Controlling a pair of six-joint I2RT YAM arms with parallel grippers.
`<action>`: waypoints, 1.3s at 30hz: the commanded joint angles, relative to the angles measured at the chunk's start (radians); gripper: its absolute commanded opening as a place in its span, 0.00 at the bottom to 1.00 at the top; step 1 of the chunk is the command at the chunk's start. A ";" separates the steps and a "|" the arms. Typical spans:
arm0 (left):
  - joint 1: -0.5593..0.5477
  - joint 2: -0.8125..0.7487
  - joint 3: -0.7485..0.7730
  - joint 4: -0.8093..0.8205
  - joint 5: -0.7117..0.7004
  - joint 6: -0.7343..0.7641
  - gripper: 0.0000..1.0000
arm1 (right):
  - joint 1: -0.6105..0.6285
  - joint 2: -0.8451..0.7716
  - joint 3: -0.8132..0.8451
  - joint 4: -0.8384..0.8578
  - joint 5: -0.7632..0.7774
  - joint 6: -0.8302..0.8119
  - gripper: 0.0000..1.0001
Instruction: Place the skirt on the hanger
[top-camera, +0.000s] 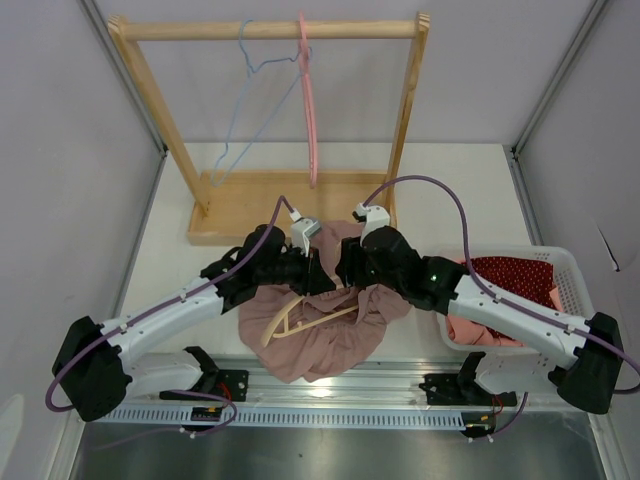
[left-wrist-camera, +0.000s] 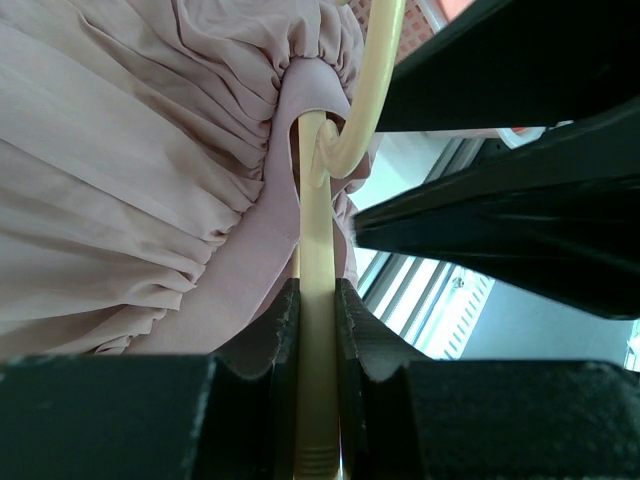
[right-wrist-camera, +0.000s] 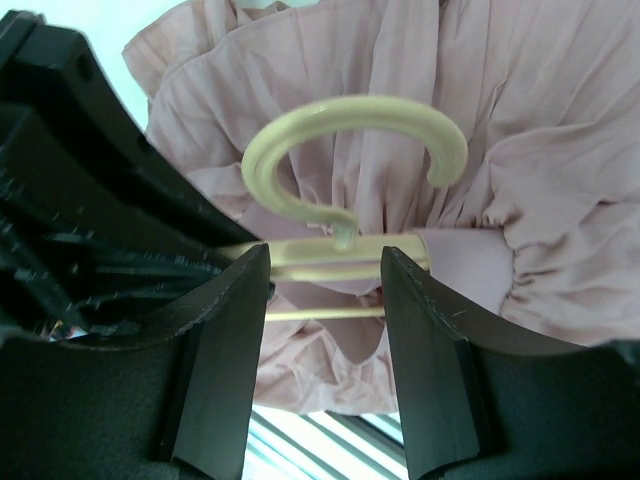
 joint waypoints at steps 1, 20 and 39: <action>-0.016 0.003 0.000 0.012 -0.009 -0.001 0.00 | -0.004 0.021 0.010 0.081 0.027 -0.007 0.54; -0.034 0.017 0.042 -0.010 -0.024 -0.001 0.00 | 0.011 0.029 -0.122 0.210 0.102 0.022 0.44; -0.040 -0.034 0.072 -0.096 -0.124 -0.010 0.29 | 0.013 -0.011 -0.163 0.234 0.182 0.024 0.00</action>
